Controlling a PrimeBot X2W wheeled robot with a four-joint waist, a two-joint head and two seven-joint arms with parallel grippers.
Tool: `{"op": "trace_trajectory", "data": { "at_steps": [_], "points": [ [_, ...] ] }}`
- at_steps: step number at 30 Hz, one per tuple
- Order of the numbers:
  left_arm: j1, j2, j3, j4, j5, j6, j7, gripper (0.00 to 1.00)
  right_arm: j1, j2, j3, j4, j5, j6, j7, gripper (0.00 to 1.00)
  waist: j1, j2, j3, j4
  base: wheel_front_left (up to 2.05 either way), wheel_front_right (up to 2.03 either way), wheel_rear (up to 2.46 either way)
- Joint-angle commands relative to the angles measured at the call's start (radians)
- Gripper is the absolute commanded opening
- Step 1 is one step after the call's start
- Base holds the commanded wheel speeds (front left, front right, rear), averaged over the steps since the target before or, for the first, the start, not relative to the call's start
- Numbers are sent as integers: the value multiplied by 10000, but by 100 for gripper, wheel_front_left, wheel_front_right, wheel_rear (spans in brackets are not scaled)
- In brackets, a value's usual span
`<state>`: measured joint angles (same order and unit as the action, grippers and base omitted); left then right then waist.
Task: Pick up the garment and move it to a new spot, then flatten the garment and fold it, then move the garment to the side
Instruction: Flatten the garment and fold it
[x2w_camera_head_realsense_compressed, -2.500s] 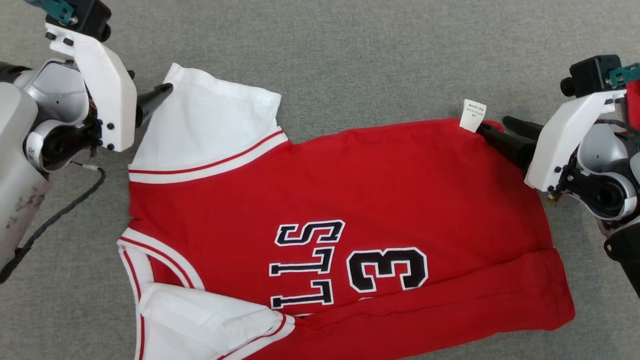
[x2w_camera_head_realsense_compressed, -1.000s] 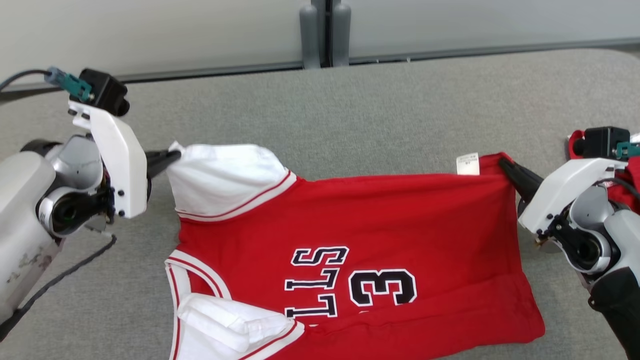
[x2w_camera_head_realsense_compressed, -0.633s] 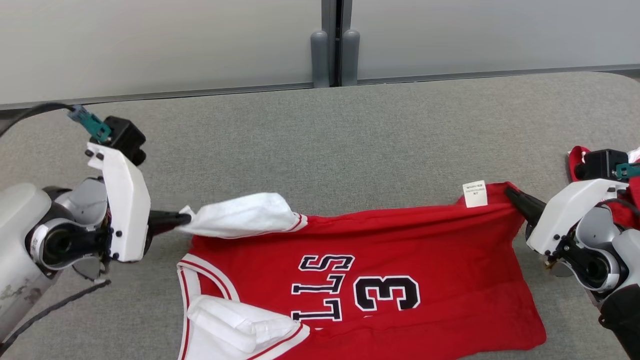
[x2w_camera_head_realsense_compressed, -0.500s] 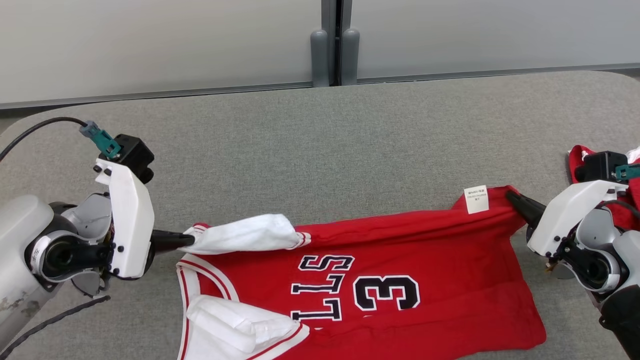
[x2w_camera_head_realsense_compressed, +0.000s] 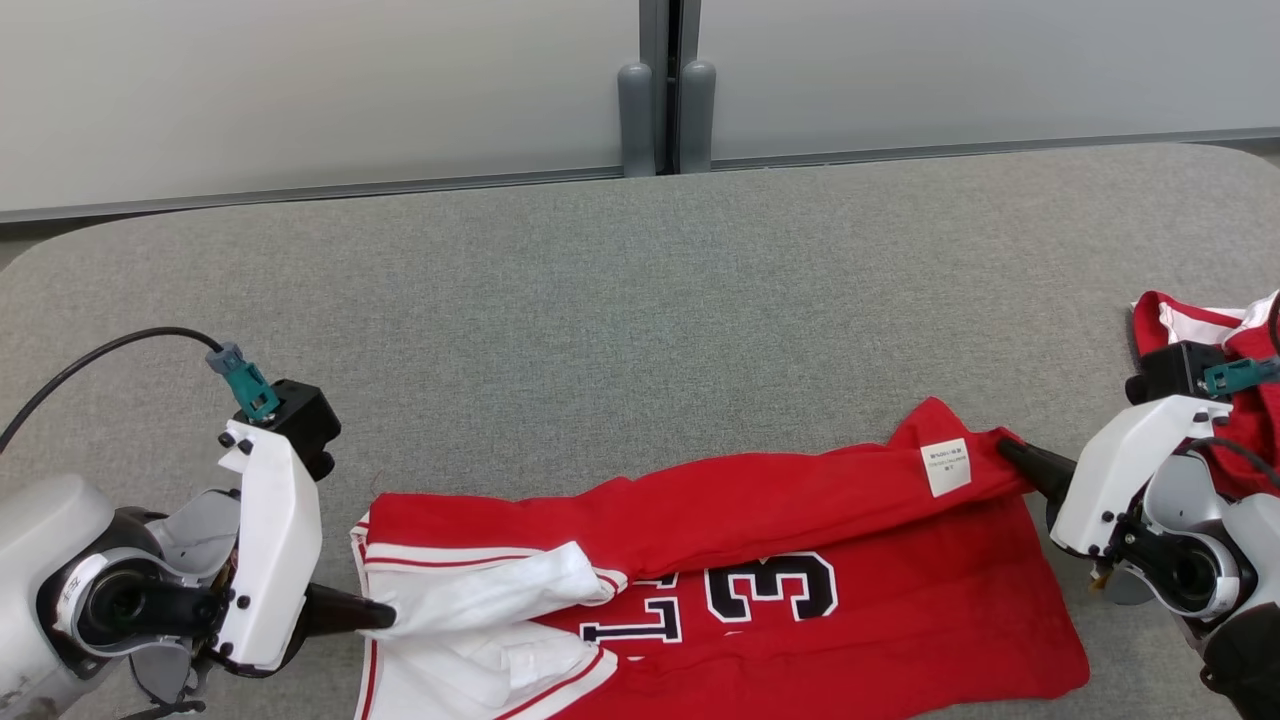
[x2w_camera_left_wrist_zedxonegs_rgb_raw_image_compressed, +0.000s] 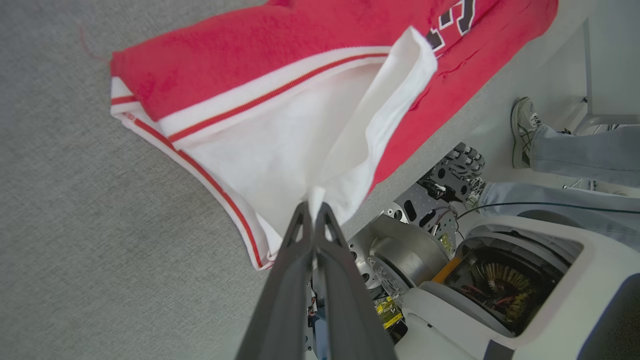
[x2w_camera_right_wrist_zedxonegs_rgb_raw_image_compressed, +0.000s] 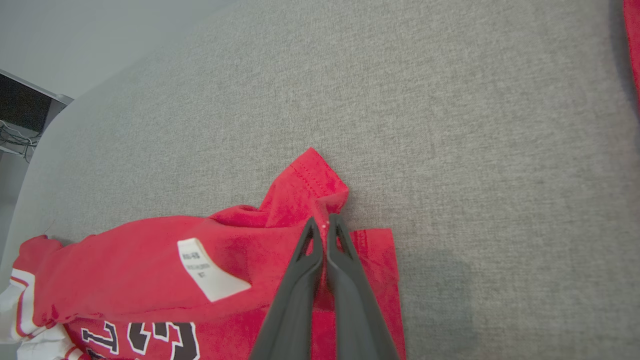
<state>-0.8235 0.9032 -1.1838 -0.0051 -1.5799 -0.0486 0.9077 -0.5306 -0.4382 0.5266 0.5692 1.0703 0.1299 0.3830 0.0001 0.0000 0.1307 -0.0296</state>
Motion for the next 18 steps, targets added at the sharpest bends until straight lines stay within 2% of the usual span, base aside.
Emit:
{"op": "trace_trajectory", "data": {
  "at_steps": [1,12,16,17,18],
  "points": [
    [177,132,-31,-150,-93,102,45,0,197,-96,-33,-32,16,18,174,0,-1,0,-7,-2,0,0,0],
    [565,167,-234,-304,-179,256,178,0,593,47,-303,-173,-129,18,1002,0,-1,0,82,9,0,0,0],
    [742,107,-334,-184,-199,249,213,0,778,107,-467,-288,-195,18,1249,18,-1,0,71,-14,0,0,0],
    [784,85,-352,-157,-186,238,202,0,821,122,-516,-318,-229,18,1303,25,-1,0,66,-20,0,0,0],
    [820,66,-370,-113,-145,235,170,0,856,140,-571,-342,-243,18,1344,40,-1,0,58,-29,0,0,0]
  ]
}}
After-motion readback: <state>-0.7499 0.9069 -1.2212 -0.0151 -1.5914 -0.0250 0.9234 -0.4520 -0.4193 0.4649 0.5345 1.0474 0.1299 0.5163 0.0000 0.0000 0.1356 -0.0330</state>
